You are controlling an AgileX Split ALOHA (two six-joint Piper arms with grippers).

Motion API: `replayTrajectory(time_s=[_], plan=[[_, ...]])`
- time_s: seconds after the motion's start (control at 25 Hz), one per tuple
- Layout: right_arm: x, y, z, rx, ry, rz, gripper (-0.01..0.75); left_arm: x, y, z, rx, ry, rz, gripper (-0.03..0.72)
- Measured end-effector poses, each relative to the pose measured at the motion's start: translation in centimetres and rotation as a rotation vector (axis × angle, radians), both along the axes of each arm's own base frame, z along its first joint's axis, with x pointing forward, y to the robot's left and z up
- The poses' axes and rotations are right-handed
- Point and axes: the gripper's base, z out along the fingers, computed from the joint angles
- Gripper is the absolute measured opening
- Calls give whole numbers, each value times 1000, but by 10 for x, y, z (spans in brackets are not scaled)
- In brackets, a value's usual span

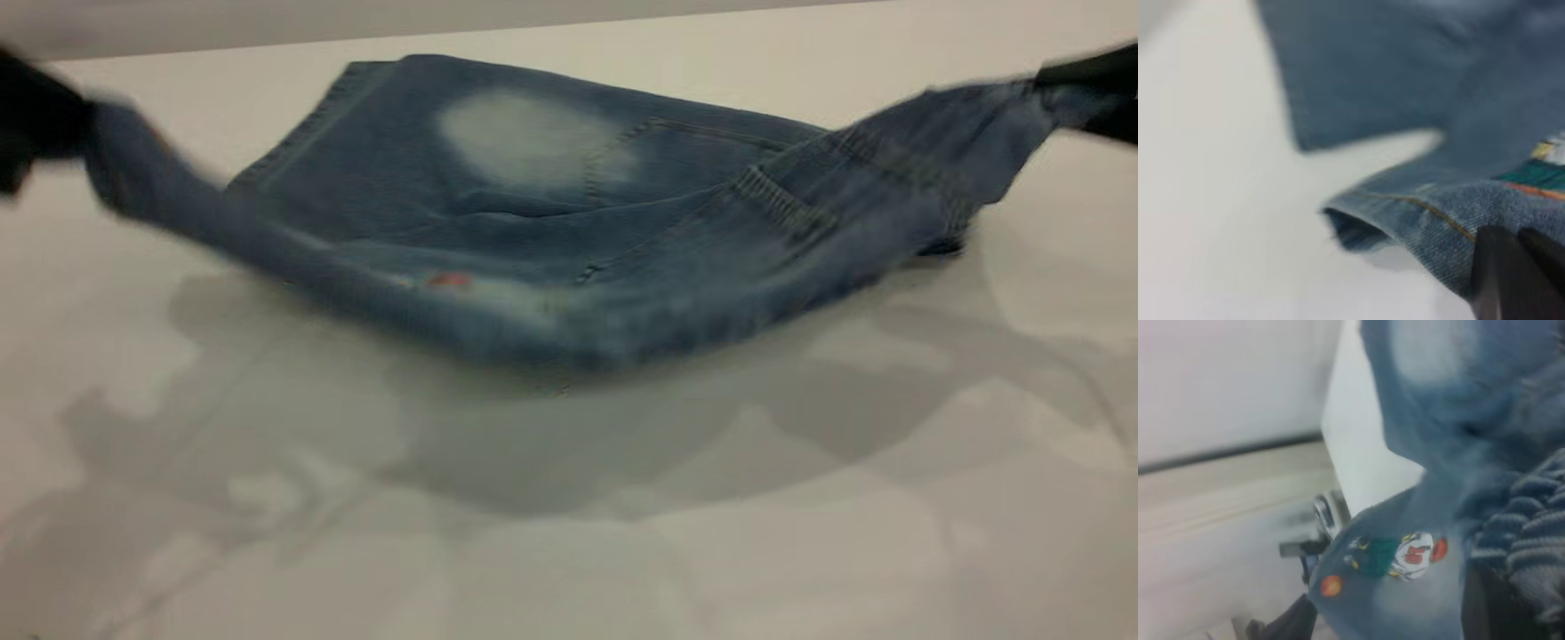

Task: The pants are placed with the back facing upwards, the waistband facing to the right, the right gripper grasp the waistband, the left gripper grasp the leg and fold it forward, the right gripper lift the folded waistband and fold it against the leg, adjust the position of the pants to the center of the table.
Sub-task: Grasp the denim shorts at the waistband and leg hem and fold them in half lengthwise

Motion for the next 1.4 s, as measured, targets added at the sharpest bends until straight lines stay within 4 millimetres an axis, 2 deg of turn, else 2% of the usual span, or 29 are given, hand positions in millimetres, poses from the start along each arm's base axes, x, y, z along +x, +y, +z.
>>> replayTrajectory(time_s=[0.08, 0.32, 0.6, 0.88, 1.16, 1.4], plan=[[1, -1, 3, 0, 2, -23, 43, 13, 3, 7, -6, -38, 28, 37], [3, -4, -6, -10, 99, -80, 43, 62, 0, 14, 17, -73, 37, 37], [16, -11, -9, -3, 156, -123, 43, 124, -11, -2, 35, -65, 32, 37], [33, -16, -20, 9, 240, -165, 43, 173, -21, -22, 36, -54, 30, 37], [58, -4, -36, 14, 280, -117, 43, 206, -28, -33, 33, -71, 29, 37], [85, -4, -38, -34, 295, -151, 43, 215, -29, -57, 65, -34, 7, 37]])
